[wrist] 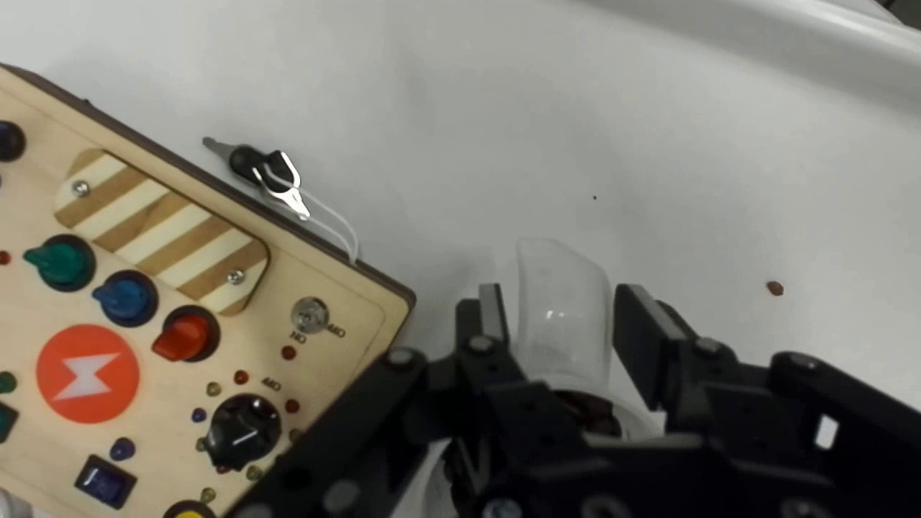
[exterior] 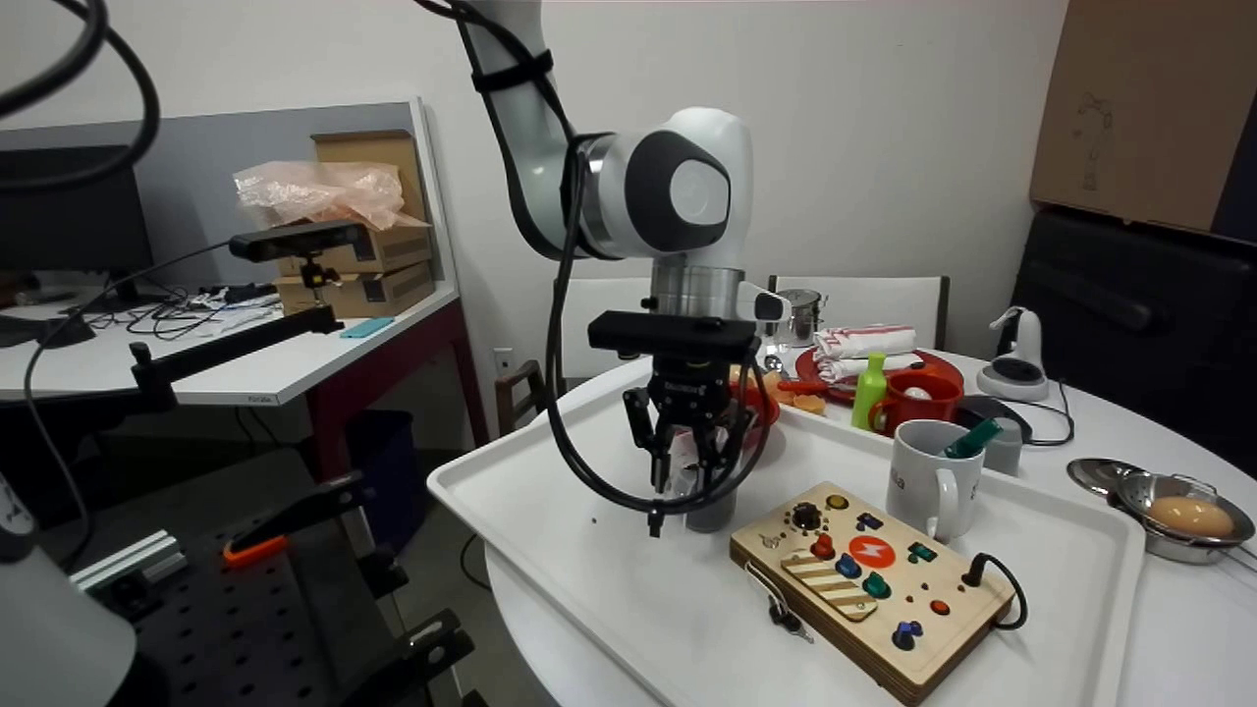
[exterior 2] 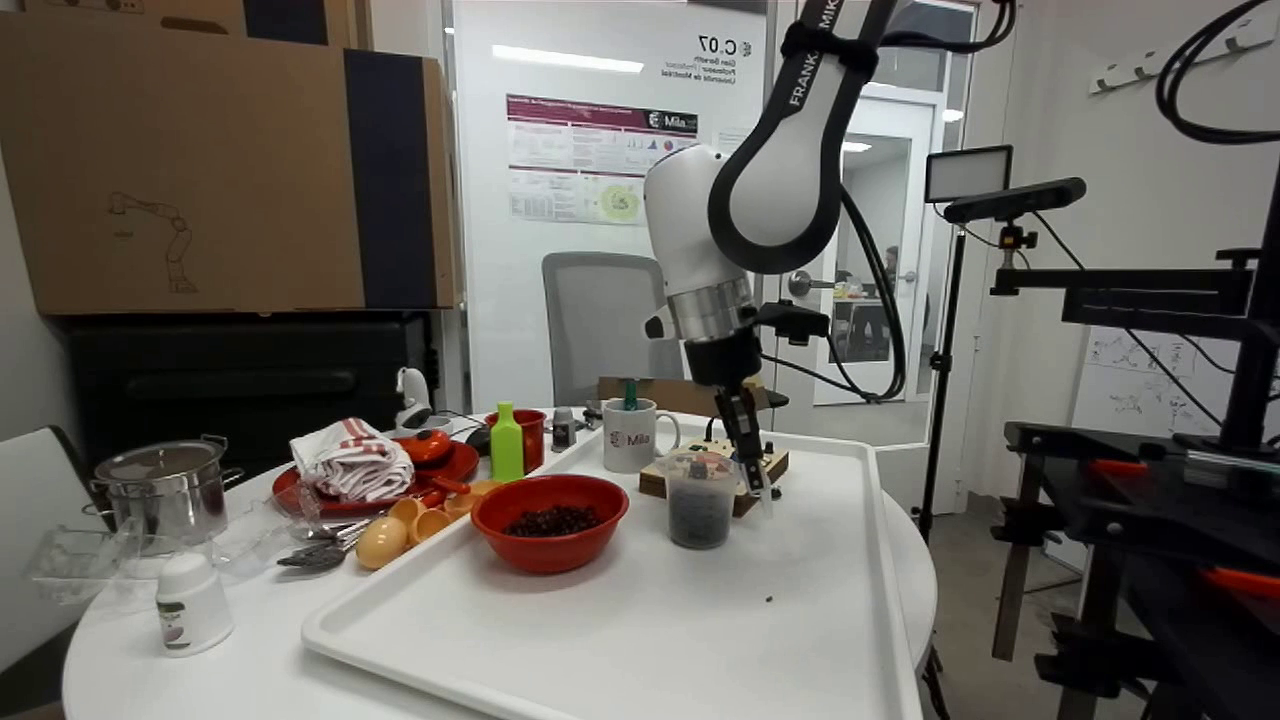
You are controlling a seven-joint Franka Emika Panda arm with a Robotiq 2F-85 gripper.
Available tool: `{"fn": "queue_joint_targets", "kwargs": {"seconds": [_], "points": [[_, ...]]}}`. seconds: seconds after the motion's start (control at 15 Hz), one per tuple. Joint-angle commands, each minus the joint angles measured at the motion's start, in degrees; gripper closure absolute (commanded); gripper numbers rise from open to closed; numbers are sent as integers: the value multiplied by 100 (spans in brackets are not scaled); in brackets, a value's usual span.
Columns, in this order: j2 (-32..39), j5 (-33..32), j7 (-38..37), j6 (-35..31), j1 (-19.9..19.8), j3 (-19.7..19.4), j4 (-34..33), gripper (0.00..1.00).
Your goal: Put all the objects in the measuring cup into the red bowl and press the red button on the thing
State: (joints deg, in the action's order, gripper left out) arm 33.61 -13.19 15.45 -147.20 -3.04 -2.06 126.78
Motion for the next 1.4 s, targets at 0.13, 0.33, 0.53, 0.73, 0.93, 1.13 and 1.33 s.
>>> {"fn": "queue_joint_targets", "kwargs": {"seconds": [0.13,0.33,0.53,0.73,0.93,1.13,1.33], "points": [[111,-150,-143,18,112,-87,-114,94],[89,-133,-92,49,87,-54,-103,93],[-169,-257,-64,308,149,-112,-46,93],[-496,-597,-80,655,296,-215,-37,93],[-751,-1197,-76,1337,564,-273,-228,93],[-861,-1927,-241,2131,925,-207,-521,93],[-756,-2359,-48,2873,1148,29,-906,93]]}}
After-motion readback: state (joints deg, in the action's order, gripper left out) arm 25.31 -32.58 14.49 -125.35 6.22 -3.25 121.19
